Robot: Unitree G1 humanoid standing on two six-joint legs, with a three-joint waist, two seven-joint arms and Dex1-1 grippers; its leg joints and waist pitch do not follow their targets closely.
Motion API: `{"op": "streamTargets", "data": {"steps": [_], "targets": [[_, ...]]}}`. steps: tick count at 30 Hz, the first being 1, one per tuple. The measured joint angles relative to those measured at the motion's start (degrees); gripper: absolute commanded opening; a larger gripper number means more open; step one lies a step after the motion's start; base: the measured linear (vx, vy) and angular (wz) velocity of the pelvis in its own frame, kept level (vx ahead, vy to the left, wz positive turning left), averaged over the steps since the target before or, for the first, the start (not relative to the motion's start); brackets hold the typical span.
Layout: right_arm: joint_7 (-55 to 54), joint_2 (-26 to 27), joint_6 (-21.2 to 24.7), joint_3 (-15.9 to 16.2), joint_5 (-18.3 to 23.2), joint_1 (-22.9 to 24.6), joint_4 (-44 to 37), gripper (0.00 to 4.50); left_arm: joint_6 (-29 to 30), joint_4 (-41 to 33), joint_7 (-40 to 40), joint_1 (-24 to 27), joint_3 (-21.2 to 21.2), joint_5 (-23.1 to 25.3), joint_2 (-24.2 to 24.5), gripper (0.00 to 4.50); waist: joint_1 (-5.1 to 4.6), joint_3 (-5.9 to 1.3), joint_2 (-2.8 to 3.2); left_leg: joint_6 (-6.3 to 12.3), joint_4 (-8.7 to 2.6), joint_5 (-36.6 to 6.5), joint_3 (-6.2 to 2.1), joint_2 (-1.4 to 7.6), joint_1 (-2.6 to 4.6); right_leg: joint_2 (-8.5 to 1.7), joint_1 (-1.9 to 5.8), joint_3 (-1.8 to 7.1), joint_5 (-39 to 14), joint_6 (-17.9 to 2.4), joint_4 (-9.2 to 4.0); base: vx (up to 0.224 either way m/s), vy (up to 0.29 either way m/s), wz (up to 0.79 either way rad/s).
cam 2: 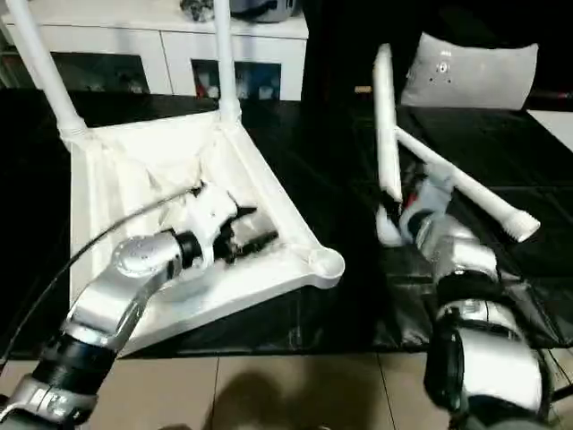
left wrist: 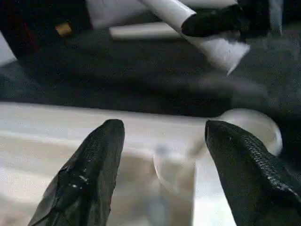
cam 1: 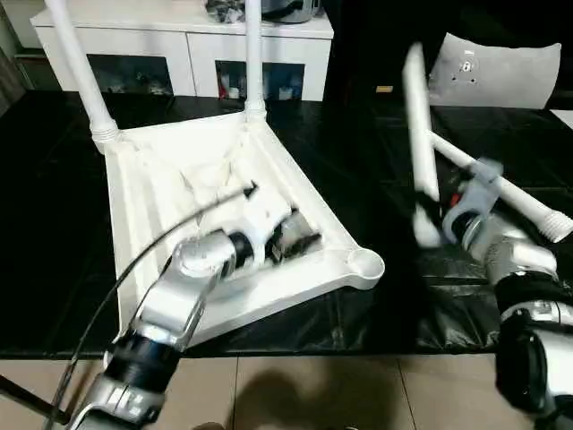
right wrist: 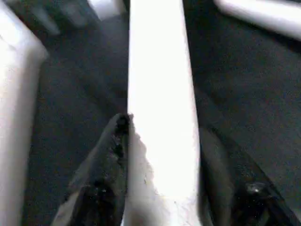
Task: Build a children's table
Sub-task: Pick table leg
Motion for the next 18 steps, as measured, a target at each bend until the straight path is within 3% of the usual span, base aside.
{"op": "streamTargets", "data": {"steps": [3, 6, 10, 12, 15, 18], "targets": [[7.37, 3.19, 3.09, -1.84, 7.26, 2.13, -9.94, 1.85, 0.58, 1.09, 1.88, -3.64, 3.63, -3.36, -3.38, 3.13, 0.22, -0.03, 0.08, 0.0, 0.0, 0.0, -0.01, 0.05, 0.05, 0.03, 0.05, -0.04, 0.0, -0.01, -0.01, 0.0, 0.0, 0.0], [13.95, 6.43, 6.58, 0.63, 12.03, 6.17, -18.32, 1.84, 3.37, 3.93, 6.72, -8.58, 9.82, -9.18, -8.54, 3.13, 0.45, -0.03, 0.06, 0.01, 0.01, 0.01, -0.02, 0.04, 0.04, 0.02, 0.1, -0.07, 0.02, -0.03, -0.03, 0.0, 0.0, 0.0], [18.79, 8.54, 10.53, 4.96, 15.99, 11.23, -25.57, 1.84, 7.93, 6.63, 10.18, -13.6, 18.36, -20.11, -13.9, 3.13, 1.08, 0.06, -0.09, 0.01, 0.05, 0.0, -0.03, 0.03, 0.01, 0.0, 0.12, -0.11, 0.0, 0.01, -0.06, 0.0, 0.0, 0.0], [21.84, 9.54, 12.46, 7.49, 17.51, 12.76, -29.0, 1.84, 9.6, 7.18, 10.05, -15.06, 20.59, -24.33, -14.78, 3.13, 1.12, 0.07, -0.1, 0.01, 0.04, 0.0, -0.05, 0.05, 0.0, 0.01, 0.11, -0.13, -0.08, 0.12, -0.09, 0.0, 0.0, 0.0], [25.16, 10.12, 14.63, 9.26, 18.78, 13.51, -33.31, 1.84, 12.63, 7.37, 9.76, -15.41, 22.79, -28.3, -16.0, 3.13, 1.67, 0.13, -0.21, 0.01, 0.04, 0.0, -0.07, 0.05, -0.03, 0.0, 0.1, -0.14, -0.18, 0.3, -0.12, 0.0, 0.0, 0.0], [26.19, 10.42, 15.31, 10.1, 19.18, 13.5, -35.23, 1.84, 14.82, 7.29, 9.61, -15.39, 22.79, -29.16, -16.49, 3.13, 1.98, 0.14, -0.37, 0.01, 0.04, 0.0, -0.09, 0.04, -0.01, 0.0, 0.16, -0.14, -0.2, 0.33, -0.13, 0.0, 0.0, 0.0]]}}
